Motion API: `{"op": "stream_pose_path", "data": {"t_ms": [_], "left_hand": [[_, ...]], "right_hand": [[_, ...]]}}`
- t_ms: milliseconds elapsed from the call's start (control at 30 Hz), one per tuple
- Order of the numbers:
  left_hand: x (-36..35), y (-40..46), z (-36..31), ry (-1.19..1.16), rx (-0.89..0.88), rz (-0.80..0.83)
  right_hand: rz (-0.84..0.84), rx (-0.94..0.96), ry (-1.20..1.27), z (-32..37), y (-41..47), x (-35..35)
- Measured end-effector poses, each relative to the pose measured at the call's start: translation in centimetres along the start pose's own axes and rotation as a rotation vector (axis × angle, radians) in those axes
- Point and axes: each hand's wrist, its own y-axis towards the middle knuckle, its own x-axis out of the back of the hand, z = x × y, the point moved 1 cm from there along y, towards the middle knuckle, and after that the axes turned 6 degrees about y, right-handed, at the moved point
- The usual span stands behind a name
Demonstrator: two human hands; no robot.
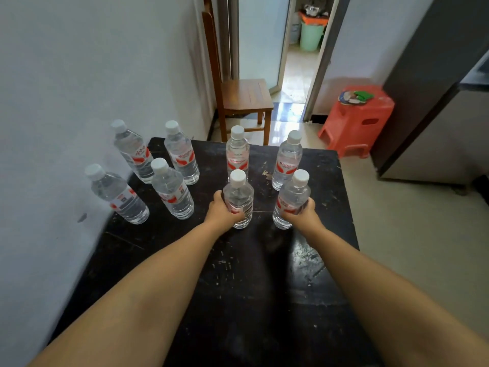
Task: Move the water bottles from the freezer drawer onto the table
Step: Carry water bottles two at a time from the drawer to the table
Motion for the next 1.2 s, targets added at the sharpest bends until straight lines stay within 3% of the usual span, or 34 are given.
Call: {"op": "stream_pose_path", "data": {"t_ms": [167,267,433,600,967,1200], "left_hand": [[1.7,-1.8,1.0,0.154,0.057,0.012],[2.7,-4.4,2.9,0.314,0.04,0.066],[5.0,-10.6,8.4,0.504,0.062,0.031],[7.5,-19.0,15.9,0.504,0.191,-0.081],[6.5,-43.1,33.1,0.269,0.589,-0.232],[3.0,-54.6,39.6,0.017,0.79,-0.325]], "right_hand": [[0.142,-0.233,-0.252,-1.5,-1.9,-0.2],[0.315,-0.241,-0.385,-1.5,-4.1,-1.5],[0.343,0.137,-0.855,-1.0,-7.9,-6.6],[0.394,0.35,-0.965,-2.9,-14.5,-12.7],[0.83,0.732,-1.257,-11.8,-34.8,-24.6],[1.138,0.943,-1.546,-16.9,-44.9,-30.1]]}}
